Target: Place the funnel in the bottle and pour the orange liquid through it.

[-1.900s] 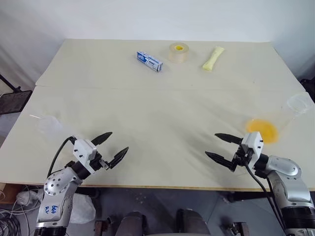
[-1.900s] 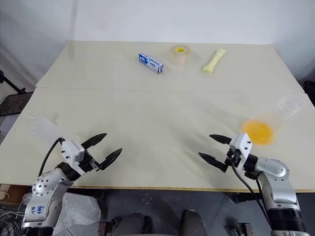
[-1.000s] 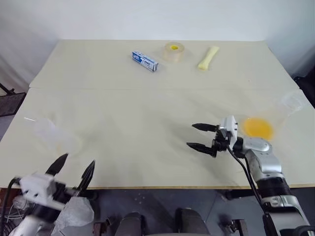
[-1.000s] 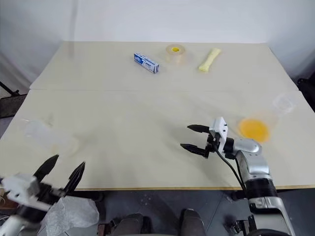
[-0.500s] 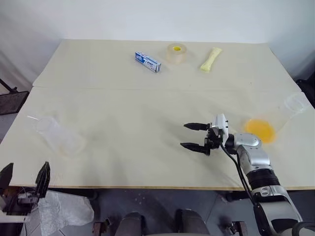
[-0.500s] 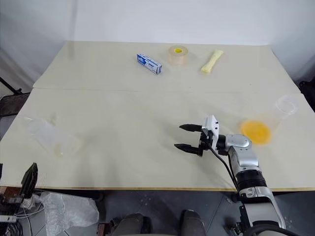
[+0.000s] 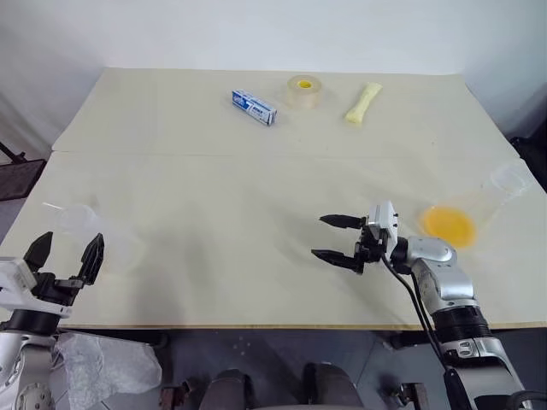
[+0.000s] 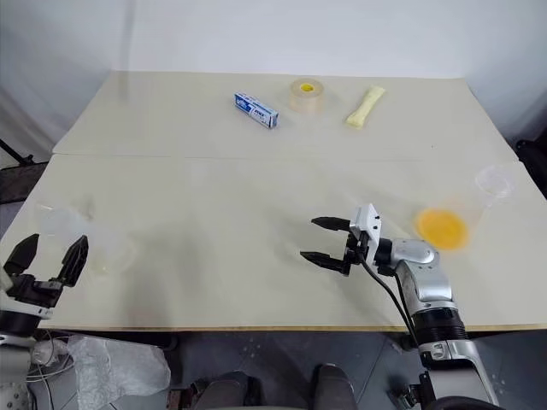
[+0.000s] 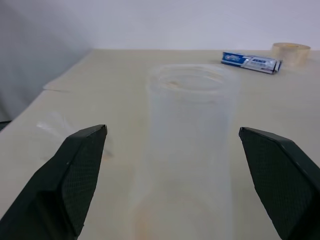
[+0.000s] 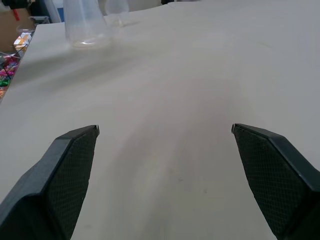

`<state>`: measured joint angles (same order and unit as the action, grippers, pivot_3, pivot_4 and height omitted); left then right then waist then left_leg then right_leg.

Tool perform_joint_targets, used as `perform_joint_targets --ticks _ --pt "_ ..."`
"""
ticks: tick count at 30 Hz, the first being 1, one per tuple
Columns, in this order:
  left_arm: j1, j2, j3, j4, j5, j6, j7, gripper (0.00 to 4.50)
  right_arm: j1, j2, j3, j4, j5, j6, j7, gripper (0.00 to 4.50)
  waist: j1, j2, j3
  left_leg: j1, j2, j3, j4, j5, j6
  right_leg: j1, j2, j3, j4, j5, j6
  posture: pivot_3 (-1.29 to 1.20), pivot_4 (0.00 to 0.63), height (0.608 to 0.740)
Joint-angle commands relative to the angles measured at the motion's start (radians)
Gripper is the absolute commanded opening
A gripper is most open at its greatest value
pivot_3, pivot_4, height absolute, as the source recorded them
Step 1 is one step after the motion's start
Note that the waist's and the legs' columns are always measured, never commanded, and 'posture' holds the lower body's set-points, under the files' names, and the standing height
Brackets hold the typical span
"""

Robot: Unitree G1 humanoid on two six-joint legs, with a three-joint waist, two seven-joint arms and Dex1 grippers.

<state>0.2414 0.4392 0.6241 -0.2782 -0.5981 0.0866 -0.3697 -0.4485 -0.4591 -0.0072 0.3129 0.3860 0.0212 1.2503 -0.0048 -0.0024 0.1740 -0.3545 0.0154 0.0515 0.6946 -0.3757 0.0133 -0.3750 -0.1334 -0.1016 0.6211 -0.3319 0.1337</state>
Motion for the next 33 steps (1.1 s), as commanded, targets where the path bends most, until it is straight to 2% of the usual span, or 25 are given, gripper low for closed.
perform_joint_targets --ticks 1,8,14,15,19,25,29,33 --pt "-0.039 0.024 -0.005 0.031 0.018 -0.008 -0.019 4.50 0.013 -0.013 -0.029 -0.029 0.021 -0.017 -0.002 4.46 0.002 0.000 0.000 0.000 0.000 0.000 0.000 0.000 0.000 0.000 0.000 0.000 0.000 0.000 0.000 0.00 0.150 0.740" --pt "-0.130 0.058 -0.047 0.106 0.046 -0.015 -0.077 4.50 0.019 -0.016 -0.039 -0.004 0.018 -0.046 -0.001 4.46 0.001 0.000 0.000 0.000 0.000 -0.001 0.001 0.000 0.000 0.000 0.000 -0.001 0.000 0.000 0.000 0.00 0.150 0.740" --pt "-0.164 0.083 -0.070 0.131 0.054 0.020 -0.109 2.70 0.022 -0.018 -0.050 0.009 0.018 -0.066 -0.006 4.50 0.001 0.000 0.000 0.000 0.000 -0.001 0.001 0.000 0.000 0.000 0.000 -0.001 0.001 0.000 0.000 0.00 0.150 0.740" --pt "-0.173 0.088 -0.073 0.137 0.049 0.019 -0.120 2.58 0.025 -0.019 -0.054 0.008 0.018 -0.069 -0.008 4.50 0.003 0.000 0.000 0.000 0.000 -0.001 0.001 0.000 0.000 0.000 0.000 -0.001 0.001 0.000 0.000 0.00 0.150 0.740" --pt "-0.230 0.118 -0.090 0.152 0.035 0.039 -0.166 2.58 0.044 -0.027 -0.075 -0.007 0.021 -0.073 -0.010 4.50 0.005 0.000 0.000 -0.001 0.000 -0.003 0.002 0.000 0.000 0.001 -0.001 -0.002 0.001 0.000 0.000 0.00 0.150 0.740" --pt "-0.534 0.168 -0.240 0.265 0.055 0.075 -0.280 2.57 0.097 -0.082 -0.116 -0.106 0.073 -0.031 -0.002 4.50 0.017 0.001 0.001 -0.003 -0.002 -0.005 0.004 0.000 0.000 0.001 0.000 -0.003 0.001 0.001 0.001 0.00 0.150 0.740" --pt "-0.710 0.133 -0.352 0.375 0.079 0.069 -0.361 2.57 0.114 -0.103 -0.141 -0.184 0.123 0.022 -0.011 4.50 0.008 0.001 0.001 -0.003 -0.003 -0.004 0.004 0.000 0.000 0.001 0.000 -0.005 0.001 0.001 0.002 0.00 0.150 0.740" --pt "-0.897 0.038 -0.474 0.505 0.101 0.062 -0.462 2.57 0.137 -0.114 -0.166 -0.280 0.158 0.070 -0.049 4.50 0.005 0.001 0.001 -0.003 -0.005 -0.004 0.003 0.000 0.000 0.001 0.001 -0.009 0.001 0.001 0.002 0.00 0.150 0.740"
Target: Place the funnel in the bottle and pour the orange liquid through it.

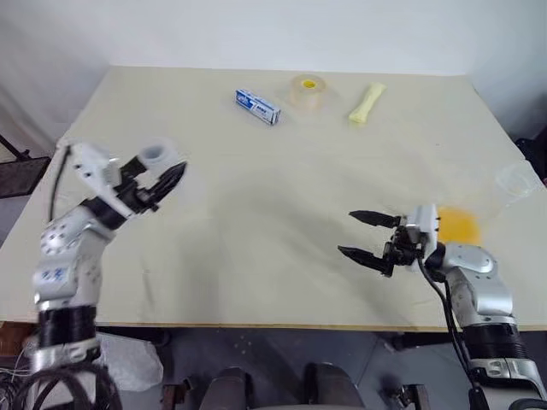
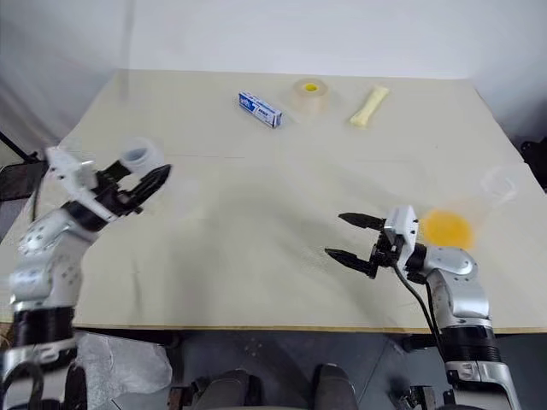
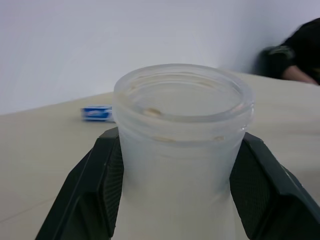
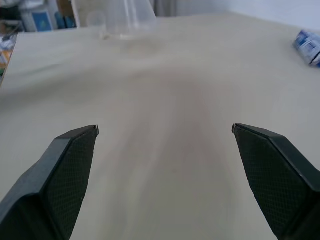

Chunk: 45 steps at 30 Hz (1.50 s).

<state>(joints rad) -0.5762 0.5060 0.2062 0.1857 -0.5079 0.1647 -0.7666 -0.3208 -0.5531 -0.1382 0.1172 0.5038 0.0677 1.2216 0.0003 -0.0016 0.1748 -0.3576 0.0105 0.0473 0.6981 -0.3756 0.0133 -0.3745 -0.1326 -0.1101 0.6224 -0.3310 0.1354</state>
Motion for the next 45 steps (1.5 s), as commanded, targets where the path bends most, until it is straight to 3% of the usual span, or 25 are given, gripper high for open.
perform_joint_targets --ticks 1,6,12,23,25,30,39,45 --pt "-0.110 -0.048 -0.077 0.071 0.019 -0.019 -0.086 2.57 0.014 -0.023 -0.036 -0.101 0.042 0.029 -0.027 4.50 0.000 0.000 0.000 0.000 0.000 0.000 0.000 0.000 0.000 0.000 0.000 0.000 0.000 0.000 0.000 0.00 0.150 0.740" --pt "-0.261 -0.144 -0.176 0.270 0.109 -0.086 -0.153 2.57 0.061 -0.025 -0.052 -0.219 0.055 0.062 -0.099 4.50 0.001 -0.001 0.000 -0.001 0.000 0.002 0.000 0.000 0.000 0.000 0.000 -0.002 0.000 0.000 0.000 0.00 0.150 0.740" --pt "-0.340 -0.218 -0.229 0.445 0.200 -0.222 -0.199 2.57 0.140 -0.031 -0.068 -0.331 0.067 0.100 -0.167 4.50 0.003 -0.001 0.001 -0.002 0.000 0.006 0.000 0.000 0.000 -0.001 0.000 -0.003 0.000 0.000 0.000 0.00 0.150 0.740" --pt "-0.354 -0.259 -0.278 0.527 0.293 -0.264 -0.248 2.57 0.192 -0.038 -0.066 -0.390 0.064 0.110 -0.223 4.50 0.010 -0.002 0.001 -0.002 0.000 0.005 0.001 0.000 0.000 -0.001 0.000 -0.004 -0.001 0.000 0.000 0.00 0.150 0.740" --pt "-0.352 -0.269 -0.277 0.536 0.304 -0.277 -0.234 3.26 0.192 -0.039 -0.069 -0.389 0.061 0.105 -0.229 4.50 0.014 -0.002 0.001 -0.002 0.000 0.005 0.001 0.000 0.000 -0.001 0.000 -0.004 -0.001 0.000 0.000 0.00 0.150 0.740" --pt "-0.343 -0.275 -0.266 0.516 0.302 -0.260 -0.231 4.46 0.193 -0.046 -0.072 -0.381 0.064 0.099 -0.229 4.50 0.022 -0.002 0.001 -0.002 0.000 0.005 0.002 0.000 0.000 -0.001 0.000 -0.004 0.000 0.000 0.000 0.00 0.150 0.740" --pt "-0.280 -0.233 -0.229 0.382 0.268 -0.156 -0.219 4.46 0.180 -0.067 -0.070 -0.354 0.063 0.102 -0.211 4.50 0.023 -0.002 0.001 -0.002 0.000 0.005 0.002 0.000 0.000 -0.001 0.000 -0.004 0.000 0.000 0.000 0.00 0.150 0.740" --pt "-0.168 -0.110 -0.154 0.173 0.213 -0.008 -0.197 4.46 0.144 -0.106 -0.064 -0.281 0.069 0.100 -0.141 4.50 0.018 -0.002 0.001 -0.002 0.001 0.001 0.001 0.000 0.000 -0.001 0.000 -0.004 0.000 0.000 0.000 0.00 0.150 0.740"
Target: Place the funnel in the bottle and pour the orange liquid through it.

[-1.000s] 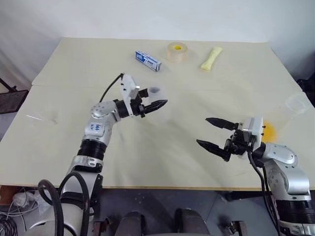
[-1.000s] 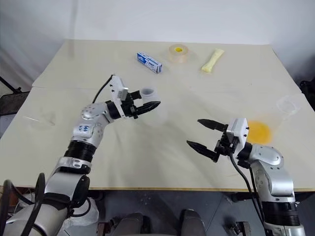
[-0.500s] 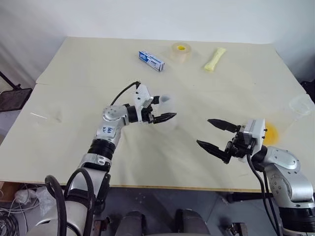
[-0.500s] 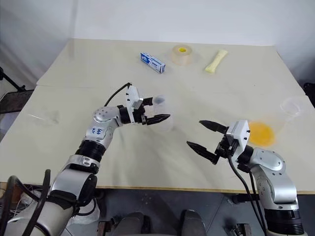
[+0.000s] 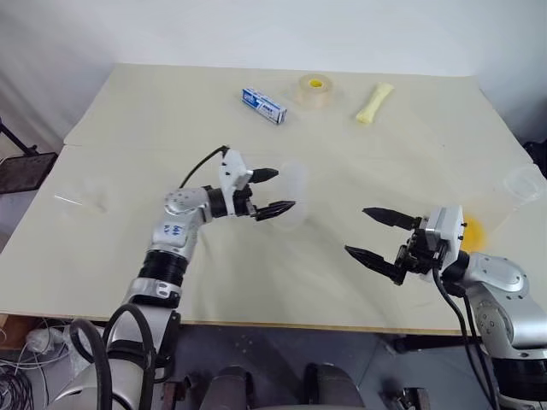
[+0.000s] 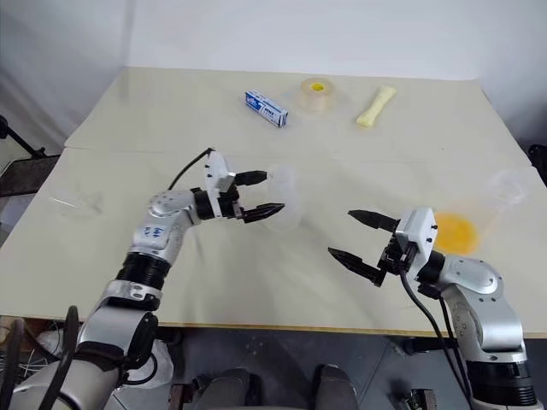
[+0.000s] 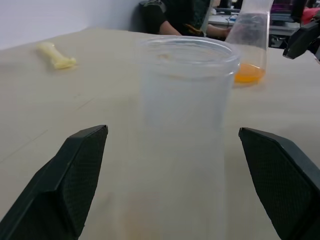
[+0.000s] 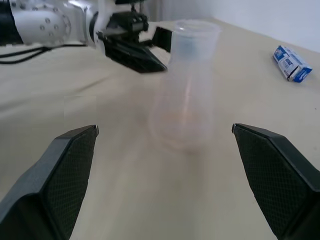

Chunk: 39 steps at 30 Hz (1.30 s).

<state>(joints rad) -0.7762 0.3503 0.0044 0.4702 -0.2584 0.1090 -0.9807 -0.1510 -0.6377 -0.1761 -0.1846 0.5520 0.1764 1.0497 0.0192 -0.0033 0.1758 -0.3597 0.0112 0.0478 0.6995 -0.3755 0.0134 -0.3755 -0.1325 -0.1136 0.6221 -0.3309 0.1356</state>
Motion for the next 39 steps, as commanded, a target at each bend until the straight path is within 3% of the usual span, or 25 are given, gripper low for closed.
perform_joint_targets --ticks 1,5,9,13,23,27,32,39 --pt "0.066 0.076 0.074 -0.170 -0.053 0.085 0.031 4.46 -0.044 -0.026 -0.021 0.048 0.017 -0.013 0.048 4.50 -0.004 0.000 0.000 0.000 0.000 0.000 0.000 0.000 0.000 0.000 0.000 0.000 0.000 0.000 0.000 0.00 0.150 0.740" --pt "0.190 0.157 0.172 -0.361 -0.109 0.196 0.103 4.46 -0.104 -0.032 -0.002 0.135 0.003 -0.027 0.095 4.50 -0.014 0.000 0.000 0.000 0.003 -0.002 0.000 0.000 0.000 0.000 -0.001 0.000 0.000 0.000 0.000 0.00 0.150 0.740" --pt "0.445 0.204 0.374 -0.619 -0.163 0.278 0.240 4.46 -0.173 -0.031 0.033 0.238 -0.027 -0.051 0.154 4.50 -0.024 0.000 0.000 0.001 0.003 -0.003 -0.001 0.000 0.000 0.001 -0.003 0.001 0.000 0.000 0.000 0.00 0.150 0.740" --pt "0.767 0.150 0.566 -0.834 -0.178 0.249 0.337 4.46 -0.208 -0.013 0.051 0.273 -0.022 -0.043 0.178 4.50 -0.025 0.000 0.001 0.000 0.004 -0.005 -0.002 0.000 0.000 0.001 -0.003 0.001 -0.001 0.000 0.000 0.00 0.150 0.740" --pt "1.134 -0.013 0.862 -0.957 -0.263 0.161 0.500 4.46 -0.220 0.017 0.070 0.306 -0.020 -0.038 0.216 4.50 0.004 0.000 0.001 0.001 0.003 -0.008 0.000 0.000 0.000 0.006 -0.004 0.006 -0.006 0.000 0.000 0.00 0.150 0.740" --pt "1.173 -0.023 0.879 -0.951 -0.286 0.144 0.526 4.46 -0.233 0.030 0.075 0.331 -0.024 -0.054 0.232 4.50 0.005 0.000 0.001 0.001 0.003 -0.009 0.000 0.000 0.000 0.007 -0.004 0.006 -0.007 0.000 0.000 0.00 0.150 0.740" --pt "1.079 0.040 0.868 -0.836 -0.267 0.115 0.564 4.46 -0.231 0.042 0.074 0.326 -0.023 -0.074 0.236 4.50 0.002 0.000 0.001 0.001 0.003 -0.009 0.000 0.000 0.000 0.007 -0.003 0.005 -0.007 0.000 0.000 0.00 0.150 0.740" --pt "0.839 0.233 0.807 -0.517 -0.244 0.101 0.524 4.46 -0.204 0.051 0.064 0.266 -0.011 -0.071 0.215 4.50 0.001 0.001 0.001 0.001 0.003 -0.006 0.000 0.000 0.000 0.004 -0.003 0.002 -0.003 0.000 0.000 0.00 0.150 0.740"
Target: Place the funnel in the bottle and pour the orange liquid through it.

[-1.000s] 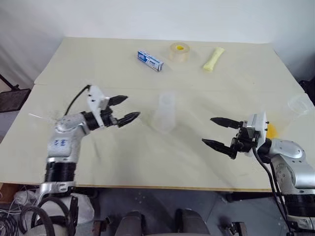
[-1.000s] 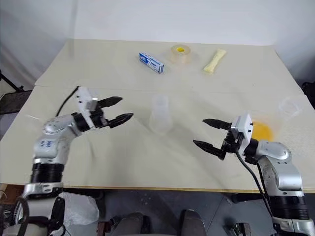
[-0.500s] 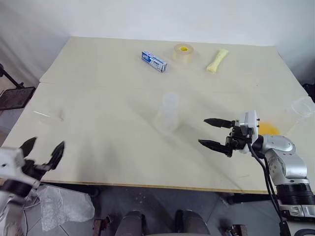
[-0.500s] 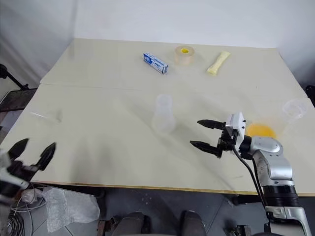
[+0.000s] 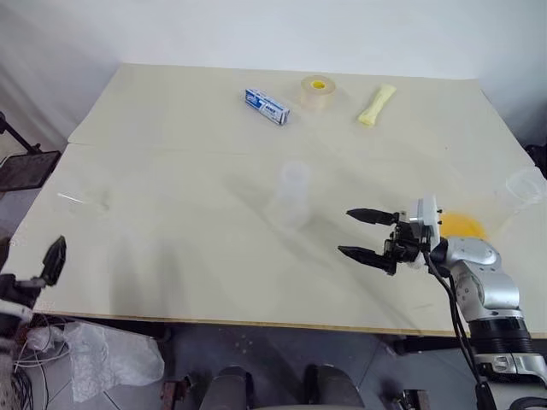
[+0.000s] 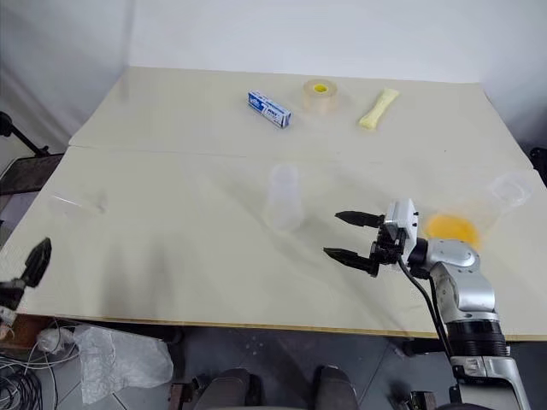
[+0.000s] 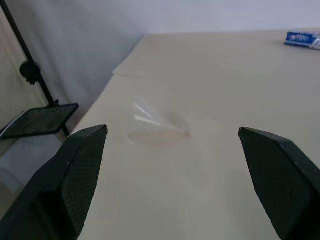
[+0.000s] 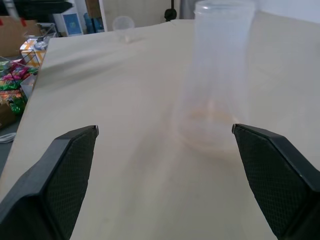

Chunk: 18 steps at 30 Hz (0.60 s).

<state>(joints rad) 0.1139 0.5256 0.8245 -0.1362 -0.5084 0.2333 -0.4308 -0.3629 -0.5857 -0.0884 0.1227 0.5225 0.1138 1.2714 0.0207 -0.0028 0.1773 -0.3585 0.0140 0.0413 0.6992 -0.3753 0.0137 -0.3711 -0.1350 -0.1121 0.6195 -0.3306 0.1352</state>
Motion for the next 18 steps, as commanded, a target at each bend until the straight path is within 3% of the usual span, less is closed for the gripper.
perform_joint_targets --ticks 1,8,13,18 --pt "-0.076 0.080 -0.024 0.127 0.009 -0.025 -0.036 4.46 0.011 -0.001 -0.025 -0.047 0.019 -0.007 -0.009 4.50 0.000 0.000 0.000 0.000 0.000 0.000 0.000 0.000 0.000 0.000 0.000 0.000 0.000 0.000 0.000 0.00 0.150 0.740" --pt "-0.266 0.217 -0.084 0.447 0.061 -0.086 -0.065 4.46 0.046 -0.007 -0.031 -0.091 0.028 0.006 -0.028 4.50 -0.005 0.000 0.000 0.000 0.000 0.002 -0.001 0.000 0.000 -0.003 0.001 -0.002 0.002 0.000 0.000 0.00 0.150 0.740" --pt "-0.402 0.244 -0.152 0.613 0.096 -0.090 -0.043 4.46 0.072 -0.015 -0.035 -0.130 0.033 0.023 -0.041 4.50 -0.004 0.000 0.000 0.000 0.000 0.002 -0.001 0.000 0.000 -0.003 0.001 -0.002 0.003 0.000 0.000 0.00 0.150 0.740" --pt "-0.402 0.235 -0.205 0.613 0.103 -0.048 -0.048 4.46 0.085 -0.021 -0.043 -0.148 0.034 0.027 -0.053 4.50 -0.017 0.000 0.000 0.000 -0.001 0.002 -0.001 0.000 0.000 -0.004 0.000 -0.002 0.004 0.000 0.000 0.00 0.150 0.740"
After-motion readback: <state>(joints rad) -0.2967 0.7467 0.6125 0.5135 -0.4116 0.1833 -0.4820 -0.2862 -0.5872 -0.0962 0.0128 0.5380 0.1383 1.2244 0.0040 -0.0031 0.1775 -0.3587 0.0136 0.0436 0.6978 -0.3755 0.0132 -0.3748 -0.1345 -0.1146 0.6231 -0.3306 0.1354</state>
